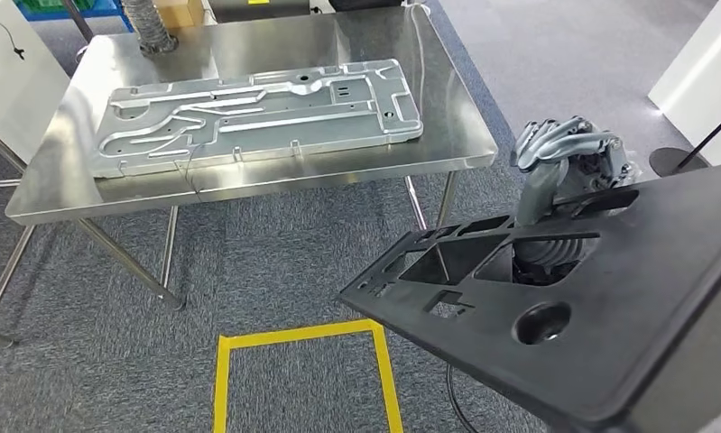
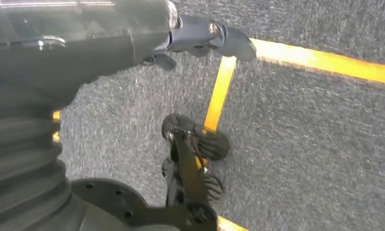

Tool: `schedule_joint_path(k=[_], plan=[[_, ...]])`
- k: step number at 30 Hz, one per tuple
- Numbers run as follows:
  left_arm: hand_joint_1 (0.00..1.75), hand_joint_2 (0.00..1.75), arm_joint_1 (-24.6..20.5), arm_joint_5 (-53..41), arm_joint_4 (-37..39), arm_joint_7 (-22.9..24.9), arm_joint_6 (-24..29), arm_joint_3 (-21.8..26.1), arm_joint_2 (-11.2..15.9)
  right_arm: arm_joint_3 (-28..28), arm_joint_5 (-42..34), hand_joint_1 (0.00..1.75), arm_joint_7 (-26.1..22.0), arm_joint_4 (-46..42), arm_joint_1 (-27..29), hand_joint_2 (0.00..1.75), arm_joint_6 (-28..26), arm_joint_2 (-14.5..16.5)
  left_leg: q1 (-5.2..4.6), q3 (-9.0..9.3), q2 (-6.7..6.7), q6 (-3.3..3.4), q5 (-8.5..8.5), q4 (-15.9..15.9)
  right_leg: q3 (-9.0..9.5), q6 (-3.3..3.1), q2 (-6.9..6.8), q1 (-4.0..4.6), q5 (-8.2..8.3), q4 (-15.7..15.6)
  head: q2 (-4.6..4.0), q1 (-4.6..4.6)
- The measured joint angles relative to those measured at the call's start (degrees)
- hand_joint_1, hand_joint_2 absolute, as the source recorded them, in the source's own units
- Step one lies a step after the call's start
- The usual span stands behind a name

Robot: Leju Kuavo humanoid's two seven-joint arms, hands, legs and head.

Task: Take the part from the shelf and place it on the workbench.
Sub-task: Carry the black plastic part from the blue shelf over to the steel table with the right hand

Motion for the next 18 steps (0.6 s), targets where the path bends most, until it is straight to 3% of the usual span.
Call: schedule_joint_path(k=[2,3,4,7,8,9,12,14,16,18], plan=[[0.0,1.75,0.19,-0.08,0.0,-0.02,-0.1,0.01,-0.03,-0.01,0.03,1.75,0.0,0.35,0.0,1.75,0.09,0.19,0.09,-4.52,0.03,-0.15,-2.32,5.04,1.01,-0.09,0.08,0.03,-0.96,-0.02,-0.01,0.0],[0.0,1.75,0.3,-0.17,0.0,-0.04,-0.21,0.01,-0.03,-0.03,0.07,1.75,-0.01,0.51,0.07,1.75,0.09,0.26,0.1,-5.71,0.03,-0.13,-2.52,5.17,1.69,-0.06,0.13,0.04,-1.53,-0.02,-0.01,0.0],[0.0,1.75,0.38,-0.26,0.0,-0.08,-0.33,0.02,-0.03,-0.05,0.11,1.75,-0.02,0.66,0.12,1.75,0.08,0.32,0.09,-6.04,0.03,-0.01,-1.57,3.54,2.49,0.0,0.17,0.05,-2.15,-0.02,-0.01,0.0],[0.0,1.75,0.5,-0.36,0.01,-0.15,-0.52,0.01,0.0,-0.21,0.31,1.75,-0.08,0.95,0.32,1.75,-0.02,0.44,-0.24,-4.36,0.09,0.91,6.69,-6.57,4.74,0.4,0.21,0.13,-4.08,-0.13,-0.01,0.01],[0.0,1.75,0.54,-0.38,0.01,-0.15,-0.52,0.01,0.01,-0.28,0.4,1.75,-0.11,1.03,0.44,1.75,-0.1,0.48,-0.45,-3.89,0.09,1.2,8.6,-8.7,5.16,0.71,0.26,0.17,-4.63,-0.27,0.0,0.01],[0.0,1.75,0.6,-0.39,0.02,-0.15,-0.51,0.01,0.03,-0.35,0.53,1.75,-0.11,1.1,0.59,1.75,-0.21,0.54,-0.62,-3.6,0.04,1.48,9.48,-9.84,5.48,1.09,0.33,0.2,-4.83,-0.19,0.0,0.01],[0.0,1.75,0.48,-0.44,0.02,-0.16,-0.54,0.01,-0.01,-0.67,0.95,1.75,-0.15,1.13,0.83,1.75,-0.55,0.67,-0.41,-1.68,-0.16,2.25,8.75,-10.78,5.53,2.27,0.33,0.19,-4.1,1.95,0.0,0.01],[0.0,1.75,0.31,-0.49,0.02,-0.17,-0.6,0.0,-0.08,-0.87,1.12,1.75,-0.18,1.12,0.78,1.75,-0.66,0.7,-0.17,-0.25,-0.22,2.65,8.04,-11.26,2.93,2.85,0.27,0.08,-4.43,6.82,0.0,0.02],[0.0,1.75,0.21,-0.55,0.02,-0.18,-0.6,0.0,-0.1,-0.94,1.28,1.75,-0.16,1.12,0.98,1.75,-0.71,0.76,-0.19,0.79,-0.25,2.86,7.0,-11.31,-1.8,3.29,0.25,-0.07,-7.17,12.96,-0.01,0.01],[0.0,1.75,0.22,-0.58,0.02,-0.17,-0.6,0.0,-0.12,-0.97,1.5,1.75,-0.12,1.16,1.32,1.75,-0.72,0.8,-0.21,2.08,-0.34,2.87,5.78,-11.28,-5.5,3.43,0.24,-0.18,-9.89,15.35,-0.01,0.01]])
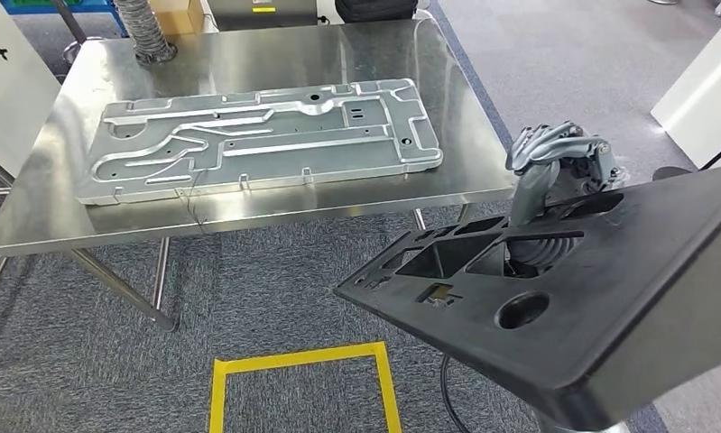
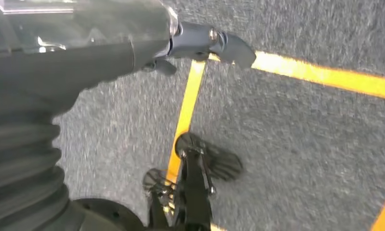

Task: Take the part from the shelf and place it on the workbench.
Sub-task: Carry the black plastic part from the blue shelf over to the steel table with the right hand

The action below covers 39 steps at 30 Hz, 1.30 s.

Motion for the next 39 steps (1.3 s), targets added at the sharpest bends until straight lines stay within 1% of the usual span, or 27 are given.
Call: schedule_joint_path(k=[1,2,4,5,6,8,10,12,14,15,16,17,19,20,21,23,25,26,27,29,30,31,32,34,36,37,39], plan=[[0.0,1.75,0.02,-0.01,0.0,0.01,0.0,0.0,-0.02,-0.02,0.14,1.75,0.01,0.03,0.11,1.75,-0.01,0.01,0.0,0.83,-0.07,-0.04,-0.66,0.01,-0.69,-0.02,0.0,-0.01,0.29,-1.19,0.0,0.0],[0.0,1.75,0.03,-0.02,0.01,0.02,0.0,0.0,-0.06,-0.03,0.27,1.75,0.02,0.07,0.18,1.75,-0.01,0.01,-0.01,1.79,-0.12,-0.12,-1.37,0.01,-0.7,-0.15,-0.01,0.0,2.32,-3.93,0.0,0.01],[0.0,1.75,0.04,-0.05,0.04,0.03,0.0,0.0,-0.21,-0.11,0.5,1.75,0.02,0.19,0.36,1.75,-0.03,0.02,-0.06,3.31,-0.2,-0.47,-2.78,0.06,-0.1,-0.68,-0.04,0.21,9.38,-10.76,0.01,-0.01],[0.0,1.75,-0.01,-0.06,0.07,0.06,0.0,0.0,-0.28,-0.16,0.6,1.75,0.03,0.24,0.51,1.75,-0.05,0.05,-0.09,3.77,-0.24,-0.77,-3.37,0.07,0.11,-1.1,-0.06,0.4,12.09,-13.08,0.01,-0.02],[0.0,1.75,-0.05,-0.07,0.09,0.09,0.0,0.0,-0.32,-0.21,0.71,1.75,0.04,0.27,0.61,1.75,-0.09,0.13,-0.1,4.13,-0.27,-1.13,-3.72,0.08,0.16,-1.58,-0.03,0.59,13.54,-14.27,0.01,-0.01],[0.0,1.75,-0.15,-0.13,0.11,0.15,0.0,-0.01,-0.33,-0.28,1.1,1.75,0.08,0.19,0.54,1.75,-0.17,0.36,-0.11,4.44,-0.27,-1.88,-3.71,0.53,0.78,-2.44,0.1,0.69,13.34,-14.85,0.01,-0.01],[0.0,1.75,-0.24,-0.2,0.11,0.14,-0.05,-0.02,-0.29,-0.34,1.69,1.75,0.2,-0.05,0.0,1.75,-0.29,0.55,-0.03,3.24,-0.11,-2.42,-3.42,3.47,2.21,-3.2,0.12,0.5,12.8,-15.5,0.01,-0.01],[0.0,1.75,-0.35,-0.29,0.13,0.07,-0.15,-0.03,-0.28,-0.37,2.35,1.75,0.65,-0.2,-0.77,1.75,-0.49,0.67,0.21,-0.43,0.08,-2.93,-4.71,9.53,3.62,-3.7,0.05,0.4,11.91,-15.82,0.01,-0.01],[0.0,1.75,-0.3,-0.38,0.13,0.03,-0.26,-0.03,-0.28,-0.42,2.88,1.75,1.26,-0.22,-1.5,1.75,-0.76,0.72,0.42,-4.89,0.2,-3.5,-7.58,15.2,4.8,-3.81,0.08,0.41,10.83,-15.84,0.01,-0.01],[0.0,1.75,-0.25,-0.4,0.13,0.01,-0.33,-0.03,-0.28,-0.48,3.13,1.75,1.53,-0.27,-1.81,1.75,-0.86,0.72,0.48,-6.41,0.26,-3.64,-8.49,16.22,5.53,-3.79,0.11,0.41,10.23,-15.84,0.01,-0.01],[0.0,1.75,-0.2,-0.44,0.13,0.01,-0.42,-0.03,-0.28,-0.56,3.39,1.75,1.79,-0.37,-2.16,1.75,-0.94,0.72,0.52,-7.13,0.32,-3.64,-8.33,15.56,6.36,-3.73,0.13,0.4,9.59,-15.84,0.01,-0.01],[0.0,1.75,-0.17,-0.48,0.13,0.01,-0.49,-0.03,-0.28,-0.65,3.67,1.75,2.0,-0.52,-2.61,1.75,-0.98,0.72,0.53,-7.05,0.37,-3.48,-6.8,13.18,7.28,-3.64,0.14,0.4,8.9,-15.84,0.01,-0.01],[0.0,1.75,-0.09,-0.55,0.13,0.02,-0.55,-0.03,-0.23,-0.87,4.13,1.75,2.38,-0.93,-3.79,1.75,-1.1,0.72,0.37,-5.71,0.41,-2.93,-0.67,5.86,9.05,-3.3,0.12,0.48,7.49,-15.75,0.0,0.0],[0.0,1.75,-0.07,-0.59,0.13,0.05,-0.55,-0.03,-0.19,-1.01,4.39,1.75,2.56,-1.14,-4.5,1.75,-1.24,0.72,0.22,-5.04,0.43,-2.59,1.67,3.09,9.58,-3.02,0.17,0.54,6.88,-15.74,0.0,0.0],[0.0,1.75,-0.04,-0.61,0.13,0.08,-0.54,-0.03,-0.15,-1.16,4.69,1.75,2.89,-1.34,-5.28,1.75,-1.49,0.73,0.03,-4.71,0.44,-2.25,3.23,1.45,9.97,-2.66,0.24,0.58,6.39,-15.78,0.0,0.0],[0.0,1.75,-0.09,-0.68,0.13,0.11,-0.55,-0.04,-0.1,-1.63,5.31,1.75,3.93,-1.63,-7.56,1.75,-2.22,0.74,-0.14,-4.25,0.47,-1.53,3.23,0.72,10.17,-1.92,0.38,0.58,6.18,-15.54,0.01,0.01],[0.0,1.75,-0.15,-0.74,0.13,0.04,-0.68,-0.05,-0.07,-2.27,5.67,1.75,5.53,-1.74,-10.73,1.75,-2.78,0.74,-0.03,-3.43,0.47,-0.88,3.04,0.06,9.2,-1.31,0.26,0.42,6.46,-13.12,0.01,0.01],[0.0,1.75,-0.2,-0.73,0.13,0.02,-0.77,-0.05,-0.04,-2.6,5.74,1.75,6.36,-1.73,-12.36,1.75,-2.87,0.74,0.02,-2.93,0.48,-0.62,2.84,-0.18,7.67,-1.09,0.19,0.34,6.21,-10.56,0.01,0.01],[0.0,1.75,-0.26,-0.68,0.13,-0.02,-0.84,-0.06,-0.01,-2.89,5.77,1.75,7.09,-1.64,-13.74,1.75,-2.88,0.73,0.05,-2.49,0.48,-0.42,2.54,-0.33,5.49,-0.83,0.13,0.25,5.41,-7.19,0.01,0.01],[0.0,1.75,-0.36,-0.55,0.13,-0.07,-0.87,-0.05,0.04,-3.23,5.83,1.75,8.23,-1.1,-15.89,1.75,-2.8,0.72,0.03,-1.64,0.41,-0.19,1.68,-0.37,0.7,-0.46,0.11,0.14,2.42,-1.02,0.01,0.0],[0.0,1.75,-0.38,-0.48,0.13,-0.09,-0.87,-0.05,0.04,-3.3,5.85,1.75,8.61,-0.61,-16.66,1.75,-2.75,0.72,0.03,-1.09,0.34,-0.2,1.19,-0.35,-0.96,-0.29,0.1,0.06,1.26,0.32,0.01,0.0],[0.0,1.75,-0.37,-0.42,0.13,-0.08,-0.87,-0.04,0.04,-3.32,5.87,1.75,8.86,-0.01,-17.33,1.75,-2.73,0.72,0.03,-0.44,0.26,-0.25,0.67,-0.33,-1.85,-0.25,0.09,-0.01,1.17,0.0,0.01,0.01],[0.0,1.75,-0.35,-0.33,0.14,-0.07,-0.87,-0.04,0.04,-3.33,5.87,1.75,8.95,0.74,-17.89,1.75,-2.74,0.72,0.04,0.32,0.17,-0.34,0.1,-0.31,-1.91,-0.33,0.08,-0.07,2.59,-2.1,0.0,0.01],[0.0,1.75,-0.35,-0.13,0.15,-0.04,-0.85,-0.04,-0.01,-3.34,5.85,1.75,8.72,2.6,-18.75,1.75,-2.84,0.69,0.01,1.82,0.05,-0.61,-1.08,-0.21,-0.84,-0.95,0.05,-0.03,9.05,-9.22,0.0,0.01],[0.0,1.75,-0.47,0.1,0.18,0.02,-0.77,-0.03,-0.1,-3.35,5.76,1.75,8.24,4.84,-19.32,1.75,-3.07,0.66,-0.05,2.49,-0.05,-1.15,-2.01,-0.13,-0.12,-1.63,0.03,0.33,13.65,-14.07,0.01,0.01],[0.0,1.75,-0.54,0.19,0.19,0.07,-0.68,-0.02,-0.14,-3.37,5.7,1.75,8.09,5.97,-19.5,1.75,-3.18,0.66,-0.07,2.61,-0.07,-1.49,-2.25,-0.02,-0.13,-1.93,0.05,0.52,14.3,-14.81,0.01,0.01],[0.0,1.75,-0.67,0.28,0.19,0.16,-0.45,0.01,-0.1,-3.4,5.63,1.75,8.0,8.26,-19.9,1.75,-3.46,0.61,-0.01,2.76,-0.01,-2.17,-2.56,0.2,0.34,-2.53,0.14,0.55,14.23,-15.14,0.02,-0.01]])
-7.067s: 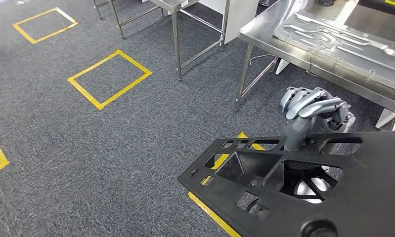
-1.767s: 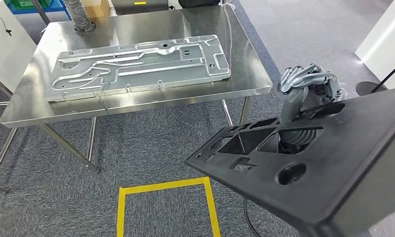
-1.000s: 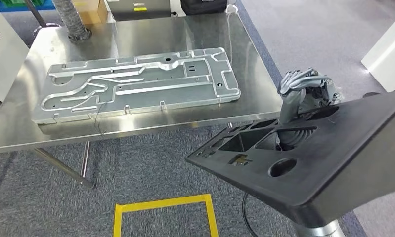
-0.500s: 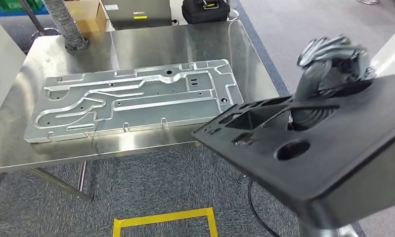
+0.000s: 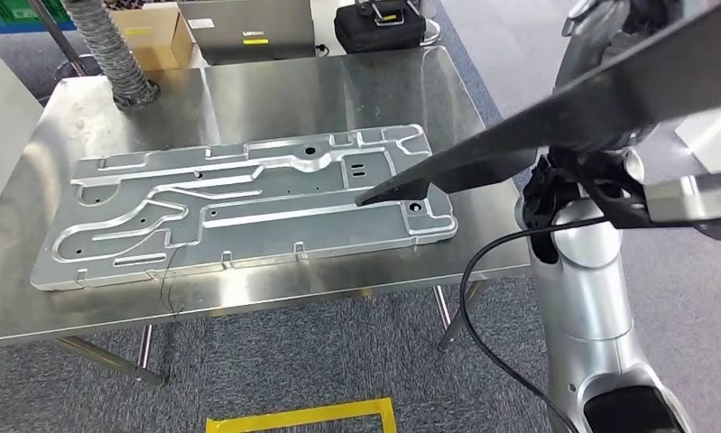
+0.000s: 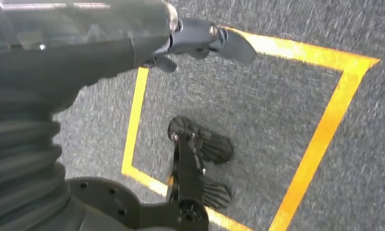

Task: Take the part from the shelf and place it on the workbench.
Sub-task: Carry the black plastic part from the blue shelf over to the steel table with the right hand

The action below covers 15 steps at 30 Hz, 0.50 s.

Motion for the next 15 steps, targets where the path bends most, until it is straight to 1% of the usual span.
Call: schedule_joint_path(k=[1,2,3,5,6,7,8,9,10,11,12,13,14,15], plan=[[0.0,1.75,-0.07,0.03,0.0,0.01,0.1,0.02,0.04,-0.02,-0.02,1.75,-0.03,1.3,-0.28,1.75,-0.23,-0.02,0.03,-0.3,0.08,-0.26,-0.07,0.96,0.48,-0.32,-0.01,-0.13,-0.15,-0.27,-0.01,0.01],[0.0,1.75,-0.16,0.07,0.0,0.02,0.17,0.03,0.09,-0.05,-0.03,1.75,-0.05,2.67,-0.64,1.75,-0.48,-0.04,0.1,-1.28,0.17,-0.54,-0.42,2.84,1.01,-0.63,-0.04,-0.27,-0.29,-0.47,-0.01,0.01],[0.0,1.75,-0.24,0.1,0.0,0.02,0.22,0.04,0.14,-0.09,-0.04,1.75,-0.08,4.05,-0.96,1.75,-0.69,-0.04,0.23,-2.99,0.26,-0.81,-1.13,5.78,1.48,-0.88,-0.09,-0.36,-0.49,-0.64,-0.01,0.01],[0.0,1.75,-0.24,0.14,0.01,0.02,0.28,0.06,0.16,-0.21,-0.06,1.75,-0.1,6.8,-1.36,1.75,-1.04,-0.05,0.48,-7.47,0.36,-1.31,-3.43,12.64,2.09,-1.17,-0.13,-0.32,-1.1,-0.68,-0.01,0.0],[0.0,1.75,-0.17,0.11,0.01,0.02,0.29,0.07,0.19,-0.32,-0.06,1.75,-0.1,8.12,-1.41,1.75,-1.28,-0.05,0.6,-9.35,0.38,-1.46,-4.19,14.82,2.4,-1.18,-0.1,-0.31,-1.42,-0.67,-0.01,-0.01],[0.0,1.75,-0.1,0.07,0.01,0.02,0.29,0.08,0.21,-0.5,-0.02,1.75,-0.14,9.36,-1.45,1.75,-1.62,-0.06,0.67,-10.44,0.4,-1.54,-3.92,15.29,2.78,-1.14,-0.08,-0.32,-1.77,-0.65,-0.01,-0.01],[0.0,1.75,-0.04,0.02,0.01,0.02,0.27,0.08,0.24,-0.72,0.07,1.75,-0.2,10.58,-1.53,1.75,-2.04,-0.07,0.73,-10.52,0.43,-1.54,-2.33,13.73,3.26,-1.05,-0.05,-0.33,-2.15,-0.63,-0.01,-0.01],[0.0,1.75,-0.01,-0.04,0.01,0.02,0.24,0.08,0.29,-0.97,0.16,1.75,-0.32,11.81,-1.66,1.75,-2.4,-0.09,0.77,-9.67,0.46,-1.48,0.34,10.43,3.82,-0.92,-0.04,-0.35,-2.56,-0.61,-0.02,-0.01],[0.0,1.75,0.03,-0.08,0.01,0.02,0.19,0.08,0.34,-1.22,0.33,1.75,-0.47,13.01,-1.84,1.75,-2.71,-0.14,0.78,-8.43,0.48,-1.35,3.09,6.53,4.33,-0.76,-0.05,-0.35,-2.97,-0.6,-0.02,0.0],[0.0,1.75,0.04,-0.13,0.01,0.01,0.15,0.08,0.39,-1.48,0.66,1.75,-0.62,14.24,-2.06,1.75,-3.08,-0.19,0.66,-7.33,0.52,-1.19,4.65,3.09,4.66,-0.55,-0.04,-0.31,-3.29,-0.54,-0.02,0.0],[0.0,1.75,0.03,-0.16,0.01,-0.06,0.12,0.08,0.43,-1.73,1.42,1.75,-0.78,15.47,-2.31,1.75,-3.67,-0.28,0.54,-6.58,0.55,-0.89,5.56,0.97,4.75,-0.27,0.0,-0.25,-3.53,-0.48,-0.01,0.0],[0.0,1.75,0.07,-0.19,0.01,-0.19,0.1,0.08,0.45,-1.95,2.86,1.75,-0.83,16.83,-2.49,1.75,-4.6,-0.39,0.38,-6.33,0.54,-0.56,5.56,0.1,4.72,0.07,0.03,-0.21,-3.75,-0.43,-0.01,0.0],[0.0,1.75,0.11,-0.2,0.01,-0.34,0.1,0.08,0.46,-2.1,4.89,1.75,-0.74,18.22,-2.72,1.75,-5.79,-0.53,0.23,-6.3,0.52,-0.23,5.27,-0.05,4.64,0.44,0.07,-0.16,-3.88,-0.4,-0.01,0.0],[0.0,1.75,0.17,-0.2,0.01,-0.5,0.1,0.08,0.46,-2.19,7.38,1.75,-0.45,19.7,-3.06,1.75,-7.01,-0.72,0.32,-6.18,0.51,0.14,5.57,-0.08,4.57,0.82,0.1,-0.16,-4.12,-0.39,-0.01,0.0]])
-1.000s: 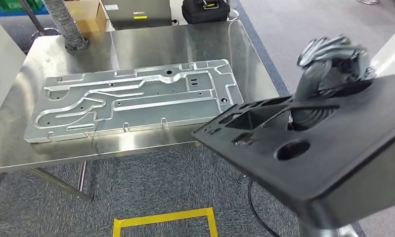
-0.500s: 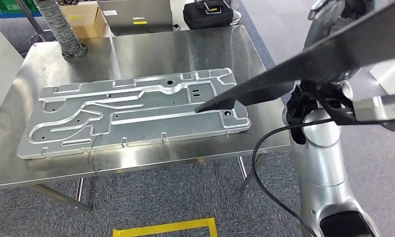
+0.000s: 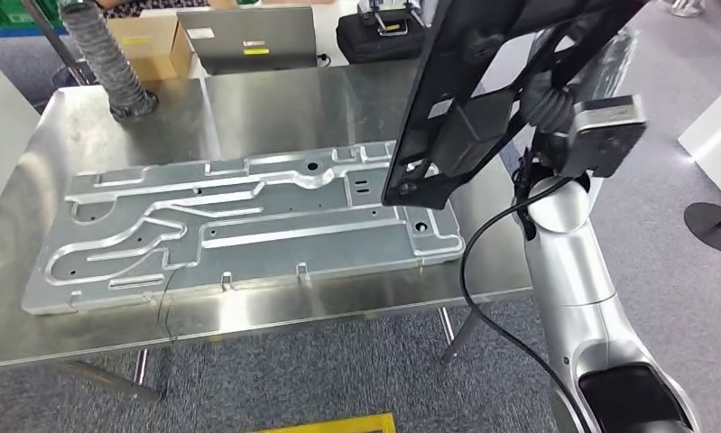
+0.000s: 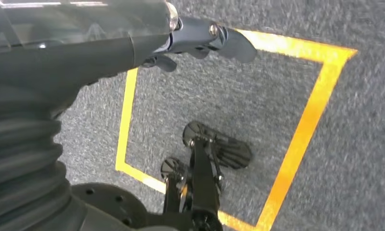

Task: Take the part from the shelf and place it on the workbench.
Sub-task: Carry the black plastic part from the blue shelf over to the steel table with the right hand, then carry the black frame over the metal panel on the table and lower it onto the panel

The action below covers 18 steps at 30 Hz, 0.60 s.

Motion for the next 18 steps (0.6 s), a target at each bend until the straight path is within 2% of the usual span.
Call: schedule_joint_path(k=[2,3,5,6,7,8,10,11,12,14,16,18], plan=[[0.0,1.75,-0.02,0.0,0.0,-0.15,-0.01,0.0,0.01,0.04,5.1,1.75,0.98,3.05,-1.34,1.75,-2.01,-0.34,0.15,0.32,-0.03,0.52,0.06,-0.43,-0.54,0.57,-0.1,-0.14,-1.12,1.45,-0.01,0.01],[0.0,1.75,-0.11,-0.02,0.0,-0.18,-0.03,0.0,0.01,0.11,8.09,1.75,1.78,4.84,-2.39,1.75,-3.12,-0.49,0.24,0.51,-0.02,0.79,0.03,-0.6,-1.68,0.78,-0.14,-0.23,-2.33,3.78,-0.01,0.01],[0.0,1.75,-0.27,-0.09,0.0,-0.28,-0.08,0.0,0.01,0.52,15.08,1.75,3.89,9.07,-4.77,1.75,-5.94,-0.72,0.12,0.69,-0.02,1.24,-0.27,-0.57,-5.76,1.11,-0.21,-0.35,-5.23,11.32,-0.01,0.02],[0.0,1.75,-0.3,-0.16,0.0,-0.34,-0.11,0.0,0.01,0.88,19.15,1.75,5.21,11.38,-5.88,1.75,-7.64,-0.85,0.08,0.77,-0.03,1.35,-0.42,-0.5,-7.85,1.25,-0.21,-0.39,-6.0,14.66,-0.01,0.02],[0.0,1.75,-0.3,-0.24,0.0,-0.4,-0.14,0.0,0.01,1.37,23.14,1.75,6.52,13.67,-6.98,1.75,-9.18,-0.93,0.06,0.87,-0.06,1.4,-0.6,-0.4,-9.18,1.34,-0.21,-0.44,-5.76,16.3,-0.01,0.02],[0.0,1.75,-0.31,-0.32,0.0,-0.49,-0.19,0.0,0.01,1.98,27.68,1.75,8.12,15.95,-8.17,1.75,-10.62,-1.01,0.05,0.98,-0.1,1.35,-0.81,-0.22,-9.41,1.36,-0.22,-0.47,-4.33,15.6,-0.01,0.02],[0.0,1.75,-0.32,-0.47,0.0,-0.64,-0.34,0.0,0.01,3.43,36.85,1.75,11.47,20.47,-11.16,1.75,-12.8,-1.02,0.05,1.18,-0.17,1.08,-1.39,0.32,-7.1,1.15,-0.24,-0.51,0.24,8.83,-0.01,0.02],[0.0,1.75,-0.37,-0.55,0.0,-0.73,-0.4,-0.01,0.01,4.22,41.23,1.75,13.25,22.68,-12.76,1.75,-13.53,-0.97,-0.05,1.14,-0.21,0.86,-1.67,0.66,-5.67,0.97,-0.25,-0.39,1.85,5.21,-0.01,0.02],[0.0,1.75,-0.41,-0.61,0.0,-0.79,-0.45,-0.01,0.01,4.98,44.97,1.75,14.79,24.7,-14.23,1.75,-14.02,-0.87,-0.11,1.05,-0.24,0.63,-1.85,0.86,-4.69,0.74,-0.23,-0.26,2.69,2.8,-0.01,0.02],[0.0,1.75,-0.47,-0.68,0.0,-0.87,-0.46,-0.02,0.0,6.39,51.47,1.75,17.44,28.47,-16.72,1.75,-14.44,-0.48,-0.2,0.94,-0.29,0.14,-1.96,0.93,-4.21,0.29,-0.18,0.05,2.63,1.54,-0.01,0.01],[0.0,1.75,-0.46,-0.69,0.0,-1.02,-0.43,-0.02,-0.01,7.96,57.95,1.75,19.84,32.52,-19.17,1.75,-14.54,0.2,-0.22,1.03,-0.26,-0.46,-2.2,0.95,-4.01,-0.33,-0.16,-0.18,2.78,1.21,-0.01,0.01],[0.0,1.75,-0.49,-0.74,0.0,-1.28,-0.38,-0.02,-0.01,9.69,63.54,1.75,21.98,36.94,-21.65,1.75,-14.56,1.55,-0.15,-0.08,-0.15,-1.17,-3.98,3.65,-3.59,-1.06,-0.18,-0.49,2.95,0.71,-0.01,0.0]])
